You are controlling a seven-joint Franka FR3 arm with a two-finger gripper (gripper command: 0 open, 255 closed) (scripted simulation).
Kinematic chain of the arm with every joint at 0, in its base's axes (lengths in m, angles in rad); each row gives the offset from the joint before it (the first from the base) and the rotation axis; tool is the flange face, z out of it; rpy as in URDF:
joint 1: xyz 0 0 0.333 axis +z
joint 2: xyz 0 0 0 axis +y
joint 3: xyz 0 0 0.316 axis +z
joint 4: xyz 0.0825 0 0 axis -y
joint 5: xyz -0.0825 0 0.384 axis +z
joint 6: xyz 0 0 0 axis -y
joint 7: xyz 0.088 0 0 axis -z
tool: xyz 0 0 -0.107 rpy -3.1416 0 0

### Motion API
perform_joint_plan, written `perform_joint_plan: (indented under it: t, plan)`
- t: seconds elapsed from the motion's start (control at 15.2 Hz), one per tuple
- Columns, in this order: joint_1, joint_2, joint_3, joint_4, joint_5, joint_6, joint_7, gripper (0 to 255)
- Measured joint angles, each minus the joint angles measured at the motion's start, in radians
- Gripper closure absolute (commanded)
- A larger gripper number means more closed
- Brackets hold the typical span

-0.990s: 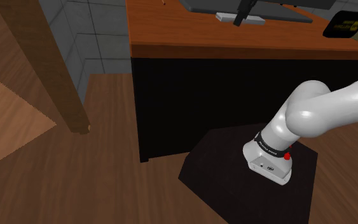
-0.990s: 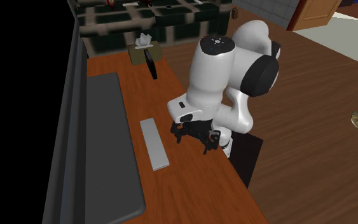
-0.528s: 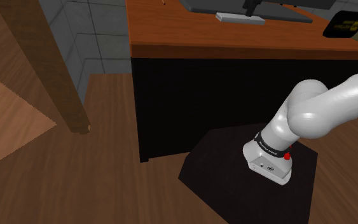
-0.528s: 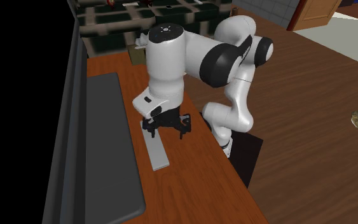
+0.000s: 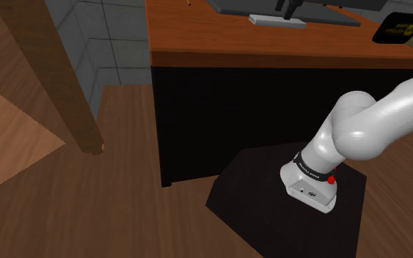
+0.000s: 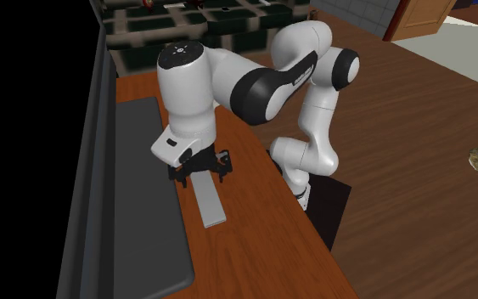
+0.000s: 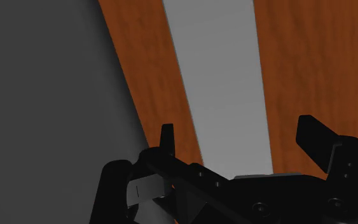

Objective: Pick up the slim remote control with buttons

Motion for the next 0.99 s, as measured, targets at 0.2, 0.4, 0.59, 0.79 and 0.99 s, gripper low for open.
perform_joint_plan:
  t: [0.2,0.4,0.59,0.79,0.99]
  plan:
    - [-0.002,-0.008,-0.005,-0.046,-0.005,0.038,0.001,0]
    - [-0.004,-0.015,-0.006,-0.069,-0.008,0.055,0.003,255]
    - [-0.005,-0.018,-0.006,-0.072,-0.009,0.058,0.002,255]
    - [-0.005,-0.019,-0.005,-0.072,-0.009,0.058,0.003,255]
    - [-0.005,-0.018,-0.005,-0.072,-0.009,0.058,0.003,255]
